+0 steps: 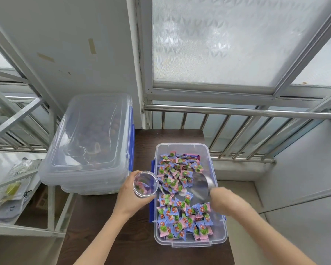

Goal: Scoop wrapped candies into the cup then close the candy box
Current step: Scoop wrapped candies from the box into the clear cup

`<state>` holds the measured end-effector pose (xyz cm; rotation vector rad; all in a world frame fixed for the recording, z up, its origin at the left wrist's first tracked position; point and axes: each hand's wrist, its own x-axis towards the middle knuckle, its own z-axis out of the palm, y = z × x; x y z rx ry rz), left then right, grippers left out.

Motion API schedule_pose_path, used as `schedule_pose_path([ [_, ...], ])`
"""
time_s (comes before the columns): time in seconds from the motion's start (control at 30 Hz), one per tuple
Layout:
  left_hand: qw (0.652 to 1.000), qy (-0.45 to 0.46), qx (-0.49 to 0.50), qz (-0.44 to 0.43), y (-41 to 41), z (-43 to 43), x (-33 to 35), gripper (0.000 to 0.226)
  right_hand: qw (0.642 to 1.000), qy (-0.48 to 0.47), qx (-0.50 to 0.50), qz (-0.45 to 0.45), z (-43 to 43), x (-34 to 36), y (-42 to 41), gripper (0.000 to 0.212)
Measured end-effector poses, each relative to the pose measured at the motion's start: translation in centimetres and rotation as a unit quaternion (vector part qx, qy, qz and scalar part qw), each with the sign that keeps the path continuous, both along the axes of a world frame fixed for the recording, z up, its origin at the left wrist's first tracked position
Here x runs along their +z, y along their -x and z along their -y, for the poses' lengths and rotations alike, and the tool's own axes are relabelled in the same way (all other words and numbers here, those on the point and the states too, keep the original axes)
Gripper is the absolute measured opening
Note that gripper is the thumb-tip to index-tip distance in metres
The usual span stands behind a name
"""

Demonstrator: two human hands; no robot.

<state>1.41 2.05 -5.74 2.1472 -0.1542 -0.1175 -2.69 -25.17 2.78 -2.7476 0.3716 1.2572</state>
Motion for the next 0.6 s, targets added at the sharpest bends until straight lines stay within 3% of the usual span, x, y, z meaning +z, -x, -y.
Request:
schedule_pose_path([
  [0.1,1.000,0.001,0.023,-0.002,0.7,0.0,-0.7,0.072,0.998,0.016,-0.063,0.004,-1.3,-6.9,2.0,0.026],
  [0.2,0.999,0.004,0.036,-0.006,0.8,0.4,-1.0,0.074,0.980,-0.041,-0.181,0.073,-2.3,-10.2,2.5,0.031],
  [0.4,0.999,0.004,0.028,-0.022,-0.2,0.5,-1.4,0.076,0.974,-0.100,-0.189,0.079,-5.8,-14.3,-0.2,0.055],
  [0.5,0.999,0.000,0.019,-0.026,-0.6,0.4,-1.9,0.078,0.966,-0.136,-0.187,0.115,-7.8,-15.2,-1.5,0.046],
  [0.6,0.999,-0.003,0.017,-0.028,-0.9,0.3,-2.3,0.079,0.956,-0.190,-0.189,0.119,-8.9,-15.7,-3.0,0.023],
])
